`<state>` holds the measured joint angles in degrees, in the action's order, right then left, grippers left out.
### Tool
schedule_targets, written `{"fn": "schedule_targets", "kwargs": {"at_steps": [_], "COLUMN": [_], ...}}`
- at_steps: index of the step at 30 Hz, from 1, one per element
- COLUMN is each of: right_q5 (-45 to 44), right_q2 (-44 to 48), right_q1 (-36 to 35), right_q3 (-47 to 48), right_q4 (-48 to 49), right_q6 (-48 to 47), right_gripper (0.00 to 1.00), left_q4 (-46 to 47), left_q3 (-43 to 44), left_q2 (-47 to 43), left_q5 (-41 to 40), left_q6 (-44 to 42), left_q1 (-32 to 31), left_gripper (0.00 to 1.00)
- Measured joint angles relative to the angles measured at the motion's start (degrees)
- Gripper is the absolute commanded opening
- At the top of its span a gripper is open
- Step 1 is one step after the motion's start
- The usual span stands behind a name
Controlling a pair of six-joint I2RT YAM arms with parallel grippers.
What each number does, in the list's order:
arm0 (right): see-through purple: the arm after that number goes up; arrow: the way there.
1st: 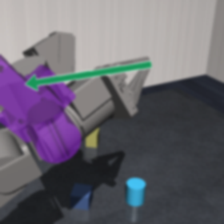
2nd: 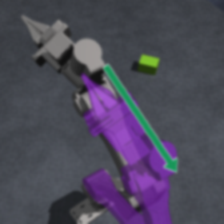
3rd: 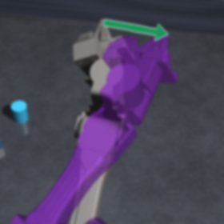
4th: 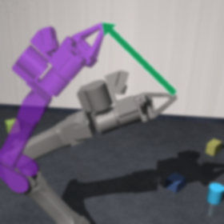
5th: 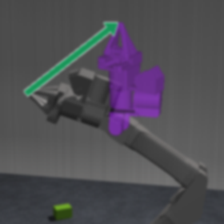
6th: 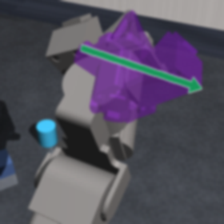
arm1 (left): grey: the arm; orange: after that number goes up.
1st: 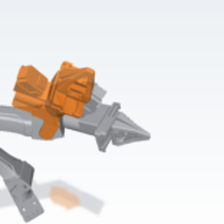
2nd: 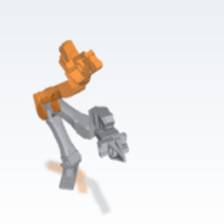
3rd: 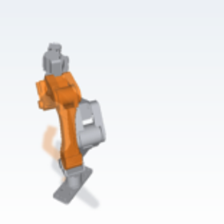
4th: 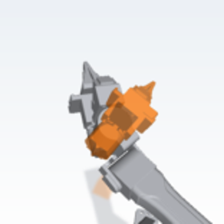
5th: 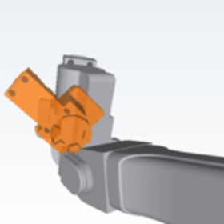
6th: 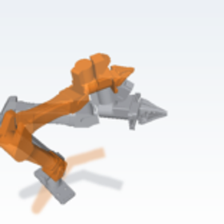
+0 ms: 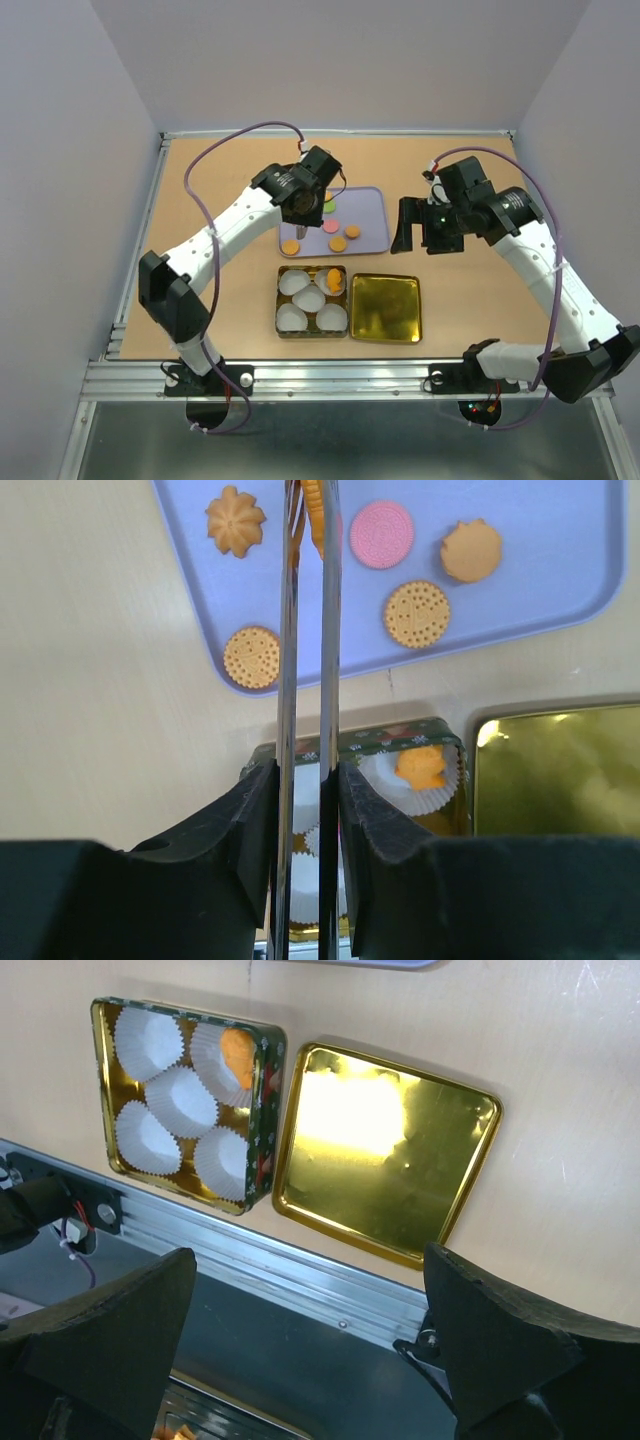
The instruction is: Pack the cookies
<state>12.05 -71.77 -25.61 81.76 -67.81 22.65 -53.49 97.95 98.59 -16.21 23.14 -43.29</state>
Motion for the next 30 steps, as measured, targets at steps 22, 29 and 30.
{"fn": "schedule_targets", "kwargs": {"at_steps": [22, 29, 30], "right_q5": [11.87, 14.82, 14.82], "right_q2": [13.53, 18.1, 18.12], "right_q1": [0.0, -0.76, -0.87], "right_q3": [-5.68, -9.86, -9.88], "right_q4": [0.04, -0.31, -0.28], "right_q6": [2.71, 3.3, 3.3], "right_gripper": [1.0, 1.0, 1.0], "left_q4": [-6.25, -8.17, -8.24], "left_q3": [-25.81, -28.7, -29.51], "left_q2": [-32.98, -40.79, -42.07], "left_q5": [2.08, 2.21, 2.36], "left_q6": [19.87, 21.92, 22.27], "left_q1": [-2.91, -4.61, -4.94], "left_gripper": [0.0, 0.0, 0.0]}}
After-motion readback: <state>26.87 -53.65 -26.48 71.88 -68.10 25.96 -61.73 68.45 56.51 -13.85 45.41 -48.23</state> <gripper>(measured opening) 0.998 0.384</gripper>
